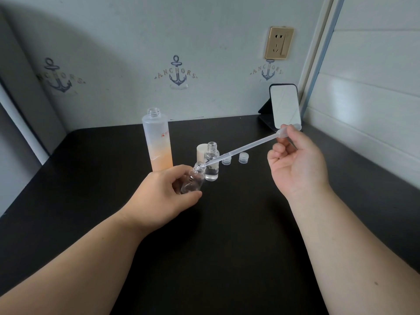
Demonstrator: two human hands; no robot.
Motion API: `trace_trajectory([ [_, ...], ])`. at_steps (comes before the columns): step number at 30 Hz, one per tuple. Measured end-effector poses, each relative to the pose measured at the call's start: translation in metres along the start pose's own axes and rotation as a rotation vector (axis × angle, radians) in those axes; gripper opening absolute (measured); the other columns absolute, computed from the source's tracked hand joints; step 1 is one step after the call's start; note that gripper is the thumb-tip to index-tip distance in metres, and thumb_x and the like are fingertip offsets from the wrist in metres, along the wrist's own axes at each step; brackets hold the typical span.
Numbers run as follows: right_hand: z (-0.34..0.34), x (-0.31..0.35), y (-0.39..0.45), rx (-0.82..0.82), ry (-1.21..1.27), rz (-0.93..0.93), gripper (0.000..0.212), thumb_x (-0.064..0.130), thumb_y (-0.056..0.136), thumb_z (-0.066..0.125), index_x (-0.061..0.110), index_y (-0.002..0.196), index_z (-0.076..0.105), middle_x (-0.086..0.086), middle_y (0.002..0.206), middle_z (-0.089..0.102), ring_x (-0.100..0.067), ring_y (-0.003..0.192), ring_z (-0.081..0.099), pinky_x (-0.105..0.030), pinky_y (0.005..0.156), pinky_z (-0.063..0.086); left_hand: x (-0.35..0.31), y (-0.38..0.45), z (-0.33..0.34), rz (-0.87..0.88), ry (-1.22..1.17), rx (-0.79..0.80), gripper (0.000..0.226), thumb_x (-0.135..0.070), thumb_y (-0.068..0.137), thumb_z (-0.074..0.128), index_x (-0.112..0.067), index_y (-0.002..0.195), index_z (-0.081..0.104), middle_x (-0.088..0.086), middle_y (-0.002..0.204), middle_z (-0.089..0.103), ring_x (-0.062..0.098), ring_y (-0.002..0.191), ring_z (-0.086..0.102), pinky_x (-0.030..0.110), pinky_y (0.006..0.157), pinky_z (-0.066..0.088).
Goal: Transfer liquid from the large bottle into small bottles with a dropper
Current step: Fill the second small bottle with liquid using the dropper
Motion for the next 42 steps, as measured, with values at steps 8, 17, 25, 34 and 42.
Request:
trace_trajectory([
  [8, 0.000, 0.000, 0.000, 0.003, -0.017, 0.005, 0.010, 0.009, 0.094, 0.064, 0.007, 0.090, 0.072, 0.001, 0.072, 0.068, -0.008, 0.050, 0.046, -0.017, 0.050, 0.039, 0.002, 0.001, 0.000, -0.009, 0.005, -0.001, 0.020, -0.033, 0.081, 0.079, -0.041, 0.095, 0.067, -0.019, 0.088, 0.068, 0.006, 0.083, 0.064, 0.015, 0.070, 0.047],
  [17, -0.004, 0.001, 0.002, -0.016, -0.029, -0.005, 0.008, 0.007, 0.094, 0.065, 0.005, 0.095, 0.072, 0.000, 0.074, 0.068, -0.007, 0.050, 0.045, -0.016, 0.051, 0.038, 0.003, 0.001, 0.000, -0.014, 0.006, 0.000, 0.022, -0.036, 0.080, 0.079, -0.045, 0.095, 0.066, -0.021, 0.088, 0.068, 0.005, 0.083, 0.064, 0.014, 0.071, 0.048],
  [25, -0.007, 0.001, 0.001, -0.056, -0.066, -0.010, 0.008, 0.011, 0.093, 0.068, 0.007, 0.092, 0.074, 0.000, 0.075, 0.070, -0.010, 0.053, 0.052, -0.019, 0.051, 0.043, 0.002, 0.002, 0.000, 0.005, 0.054, -0.002, 0.018, -0.045, 0.078, 0.077, -0.049, 0.089, 0.063, -0.024, 0.084, 0.065, 0.001, 0.079, 0.062, 0.011, 0.066, 0.046],
  [34, -0.007, -0.001, 0.000, -0.072, -0.086, 0.020, 0.015, 0.018, 0.091, 0.072, 0.011, 0.079, 0.077, 0.001, 0.079, 0.071, -0.012, 0.057, 0.058, -0.021, 0.054, 0.047, 0.006, 0.005, 0.004, -0.016, 0.083, 0.044, 0.032, -0.062, 0.068, 0.080, -0.047, 0.087, 0.059, -0.030, 0.082, 0.061, -0.001, 0.072, 0.059, 0.011, 0.061, 0.044],
  [42, -0.010, -0.001, 0.000, -0.084, -0.044, 0.035, 0.018, 0.021, 0.090, 0.072, 0.010, 0.077, 0.077, 0.000, 0.074, 0.068, -0.012, 0.055, 0.056, -0.021, 0.052, 0.045, 0.005, -0.002, -0.010, 0.013, -0.207, -0.096, 0.039, -0.060, 0.079, 0.063, -0.033, 0.107, 0.070, -0.011, 0.091, 0.072, 0.009, 0.076, 0.065, 0.028, 0.071, 0.053],
])
Point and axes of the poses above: each hand's wrist, its own y-axis towards the middle knuckle, its own z-axis out of the palm, x = y × z, the point moved 7 cm from there along y, towards the middle knuckle
